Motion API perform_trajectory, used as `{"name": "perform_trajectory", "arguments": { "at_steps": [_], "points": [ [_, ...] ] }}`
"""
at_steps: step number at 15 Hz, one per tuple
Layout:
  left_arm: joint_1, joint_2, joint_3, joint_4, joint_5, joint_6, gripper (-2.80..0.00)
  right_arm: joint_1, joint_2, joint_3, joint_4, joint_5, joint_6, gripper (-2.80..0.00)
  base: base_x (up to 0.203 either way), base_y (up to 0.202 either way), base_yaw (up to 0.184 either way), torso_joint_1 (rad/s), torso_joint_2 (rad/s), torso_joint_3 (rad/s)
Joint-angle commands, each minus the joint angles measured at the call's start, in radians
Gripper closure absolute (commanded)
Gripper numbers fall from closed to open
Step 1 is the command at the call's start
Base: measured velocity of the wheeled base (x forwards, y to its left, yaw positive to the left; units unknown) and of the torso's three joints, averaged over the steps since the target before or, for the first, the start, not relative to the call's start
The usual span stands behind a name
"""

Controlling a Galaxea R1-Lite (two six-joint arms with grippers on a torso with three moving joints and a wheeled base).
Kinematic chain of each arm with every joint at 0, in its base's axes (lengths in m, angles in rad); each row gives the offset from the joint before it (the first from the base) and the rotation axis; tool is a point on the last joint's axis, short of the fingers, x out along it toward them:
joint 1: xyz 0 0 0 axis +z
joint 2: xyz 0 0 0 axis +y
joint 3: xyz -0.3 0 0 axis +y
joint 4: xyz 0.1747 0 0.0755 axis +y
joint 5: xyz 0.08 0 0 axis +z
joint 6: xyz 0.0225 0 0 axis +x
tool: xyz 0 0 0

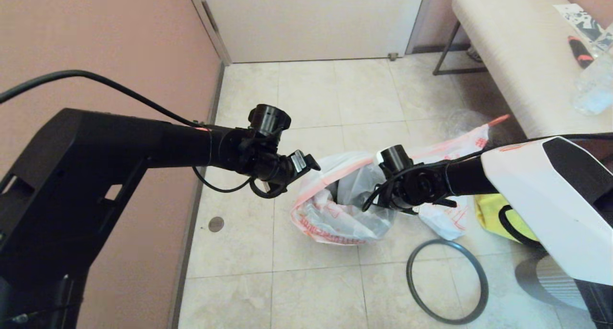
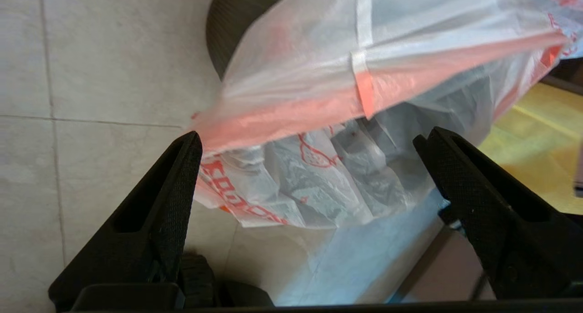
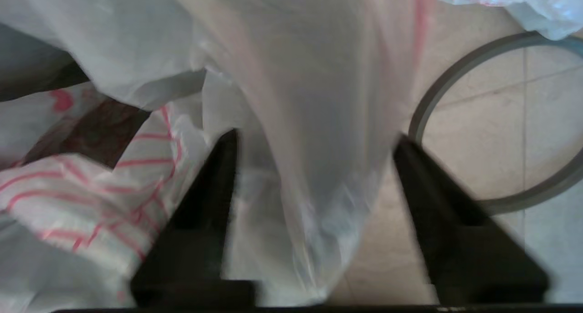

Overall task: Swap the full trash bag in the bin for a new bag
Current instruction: Put the new garbage bag on the trash can

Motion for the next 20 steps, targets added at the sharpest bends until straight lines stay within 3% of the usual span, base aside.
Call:
{"name": "perform_trajectory", "arguments": {
  "at_steps": [1, 5, 9, 14, 15, 20],
  "points": [
    [-0.001, 0.008, -0.004, 0.002, 0.003, -0.005, -2.8, 0.002, 0.049, -0.022, 0.002, -0.001, 0.004, 0.0, 0.0, 0.0, 0.0, 0.0, 0.0, 0.0],
    [-0.009, 0.015, -0.004, 0.008, 0.005, 0.017, -2.8, 0.009, 0.055, -0.024, 0.014, -0.007, 0.001, 0.0, 0.0, 0.0, 0.0, 0.0, 0.0, 0.0],
    [-0.035, 0.017, 0.004, 0.08, 0.031, 0.157, -2.8, 0.013, 0.04, -0.094, 0.142, -0.07, -0.003, 0.0, 0.0, 0.0, 0.0, 0.0, 0.0, 0.0],
    [-0.108, -0.021, 0.063, 0.071, 0.05, 0.163, -2.8, 0.013, 0.056, -0.102, 0.157, -0.071, -0.019, 0.0, 0.0, 0.0, 0.0, 0.0, 0.0, 0.0],
    [-0.12, -0.012, 0.075, 0.062, 0.072, 0.164, 0.0, 0.013, 0.059, -0.102, 0.155, -0.07, -0.019, 0.0, 0.0, 0.0, 0.0, 0.0, 0.0, 0.0],
    [-0.131, 0.06, 0.067, 0.038, 0.077, 0.173, 0.0, 0.022, 0.055, -0.1, 0.157, -0.064, -0.03, 0.0, 0.0, 0.0, 0.0, 0.0, 0.0, 0.0]
  ]
}}
